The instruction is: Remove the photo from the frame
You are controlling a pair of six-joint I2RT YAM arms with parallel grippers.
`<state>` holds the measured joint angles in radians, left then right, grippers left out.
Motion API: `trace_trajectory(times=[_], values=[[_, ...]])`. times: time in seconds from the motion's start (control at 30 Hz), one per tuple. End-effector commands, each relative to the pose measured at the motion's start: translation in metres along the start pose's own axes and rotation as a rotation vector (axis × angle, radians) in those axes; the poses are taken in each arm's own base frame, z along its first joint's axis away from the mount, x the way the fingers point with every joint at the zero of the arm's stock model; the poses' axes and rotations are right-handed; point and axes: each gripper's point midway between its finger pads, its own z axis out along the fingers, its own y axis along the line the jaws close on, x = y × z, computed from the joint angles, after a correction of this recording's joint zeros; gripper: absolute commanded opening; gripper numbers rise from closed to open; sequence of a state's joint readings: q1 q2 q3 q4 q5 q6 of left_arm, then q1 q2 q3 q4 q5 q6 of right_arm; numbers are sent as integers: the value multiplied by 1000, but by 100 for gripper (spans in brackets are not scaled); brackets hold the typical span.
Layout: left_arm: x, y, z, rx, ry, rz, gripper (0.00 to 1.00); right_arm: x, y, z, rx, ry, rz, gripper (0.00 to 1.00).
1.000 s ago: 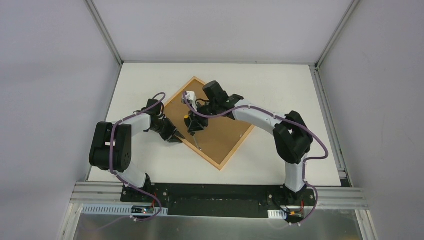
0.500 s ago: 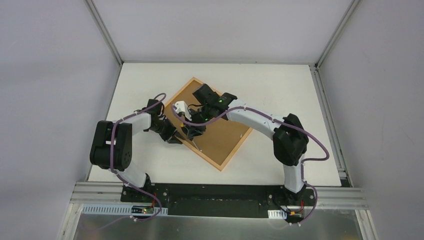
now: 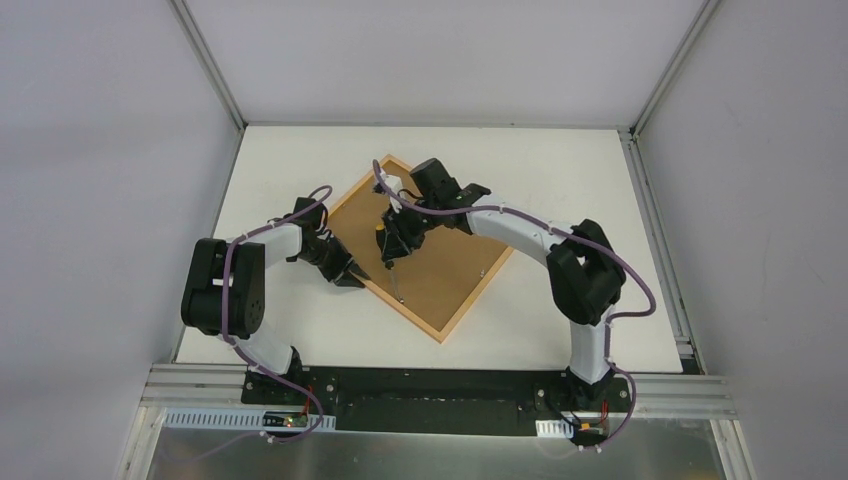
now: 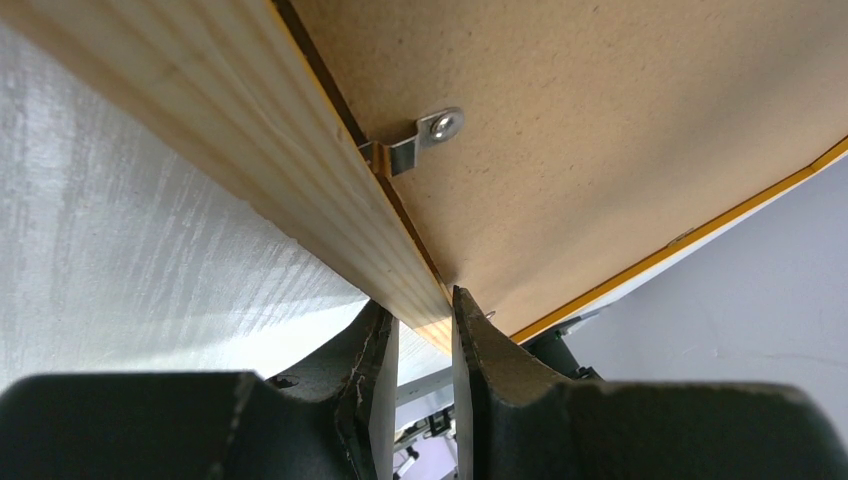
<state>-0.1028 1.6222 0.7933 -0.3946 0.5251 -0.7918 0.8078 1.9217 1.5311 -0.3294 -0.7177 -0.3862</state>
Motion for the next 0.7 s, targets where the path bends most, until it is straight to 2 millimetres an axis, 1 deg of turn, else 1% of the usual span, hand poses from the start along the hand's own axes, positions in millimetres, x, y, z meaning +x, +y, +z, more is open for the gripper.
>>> trace_trajectory(times=[0.0,0.03,0.07,0.13,0.17,0.2,0.23,0.3,0.33,0.37,0.4,0.43,0.53,0.6,0.67], values=[[-3,18,5,-57,-3,56,0,-74,-7,1,22,-227,231,0],[-3,17,5,-56,-2,58,0,-78,-4,3,3,-219,244,0],[-3,17,5,-54,-1,60,0,-74,-4,6,-3,-183,252,0],[-3,16,5,-48,3,68,0,-72,-6,8,36,-153,185,0],[-3,15,5,-45,5,72,0,-73,-10,7,79,-158,163,0],[-3,14,5,-41,7,74,0,-76,-15,5,108,-171,165,0],[-2,13,5,-39,9,77,0,-84,-20,3,119,-188,190,0],[-2,15,6,-45,12,74,0,-97,-21,5,106,-194,225,0],[-2,15,6,-44,14,72,0,-96,-21,8,110,-170,200,0],[-1,15,7,-43,17,70,0,-94,-20,10,121,-143,165,0],[-1,14,7,-43,18,66,3,-89,-19,12,136,-110,127,0],[-1,14,6,-42,17,62,6,-79,-17,12,154,-59,94,0],[-3,13,5,-42,3,62,14,-56,-14,11,185,37,-4,0],[-4,13,6,-45,5,59,13,-49,-10,11,168,60,-36,0],[-4,15,8,-52,11,51,9,-44,-5,15,151,69,-47,0]])
